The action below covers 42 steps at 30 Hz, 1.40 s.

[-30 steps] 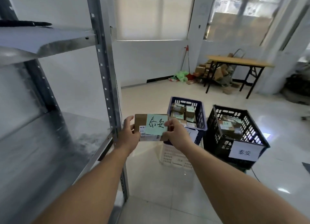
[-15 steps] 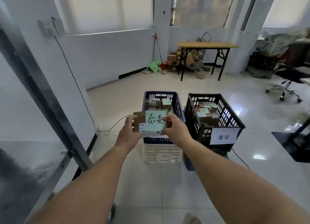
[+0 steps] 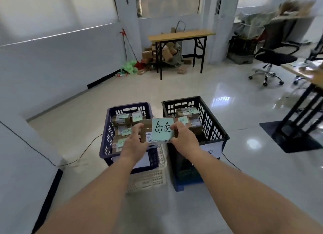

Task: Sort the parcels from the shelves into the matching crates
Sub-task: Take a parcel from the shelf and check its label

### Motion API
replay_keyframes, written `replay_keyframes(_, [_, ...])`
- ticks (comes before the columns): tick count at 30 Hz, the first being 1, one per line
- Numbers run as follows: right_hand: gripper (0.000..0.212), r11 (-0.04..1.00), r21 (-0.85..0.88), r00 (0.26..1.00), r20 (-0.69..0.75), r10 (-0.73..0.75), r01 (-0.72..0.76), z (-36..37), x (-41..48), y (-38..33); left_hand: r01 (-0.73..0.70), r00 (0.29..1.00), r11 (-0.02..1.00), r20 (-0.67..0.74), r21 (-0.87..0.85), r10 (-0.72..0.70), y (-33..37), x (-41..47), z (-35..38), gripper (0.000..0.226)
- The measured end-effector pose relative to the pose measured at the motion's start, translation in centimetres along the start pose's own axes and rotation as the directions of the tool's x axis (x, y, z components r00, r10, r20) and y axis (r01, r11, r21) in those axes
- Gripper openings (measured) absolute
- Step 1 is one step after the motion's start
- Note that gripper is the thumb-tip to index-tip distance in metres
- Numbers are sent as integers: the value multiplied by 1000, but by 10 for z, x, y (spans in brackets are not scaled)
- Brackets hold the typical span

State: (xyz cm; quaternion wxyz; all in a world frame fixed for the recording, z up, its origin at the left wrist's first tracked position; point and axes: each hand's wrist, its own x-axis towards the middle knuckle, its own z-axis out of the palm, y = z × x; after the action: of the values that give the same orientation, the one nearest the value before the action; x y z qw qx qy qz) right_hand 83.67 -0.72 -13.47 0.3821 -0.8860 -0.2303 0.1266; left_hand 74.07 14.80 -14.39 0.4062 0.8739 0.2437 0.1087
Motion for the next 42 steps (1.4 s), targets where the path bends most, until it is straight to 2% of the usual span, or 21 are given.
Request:
replay_keyframes(4, [37, 997, -24, 998, -1, 70, -70, -17, 43, 47, -2, 998, 1000, 66, 20, 0, 10, 43, 48, 62])
replay_keyframes(7, [37, 994, -46, 995, 7, 101, -101, -18, 71, 74, 59, 992, 998, 107, 12, -60, 8, 73, 76, 63])
replay_keyframes(23, [30, 924, -174, 940, -29, 341, -341, -45, 259, 174, 151, 932, 987, 326, 48, -158, 16, 280, 196, 64])
replay_keyframes(28, [32, 888, -204, 902, 51, 429, -411, -24, 280, 218, 204, 891, 969, 383, 137, -242, -3, 298, 235, 62])
replay_keyframes(34, [32, 877, -244, 869, 178, 461, -415, -4, 318, 274, 369, 830, 906, 365, 206, -421, -20, 317, 285, 63])
replay_keyframes(42, [37, 858, -287, 780, 364, 509, -425, 44, 329, 342, 542, 714, 808, 380, 232, -588, -59, 320, 346, 61])
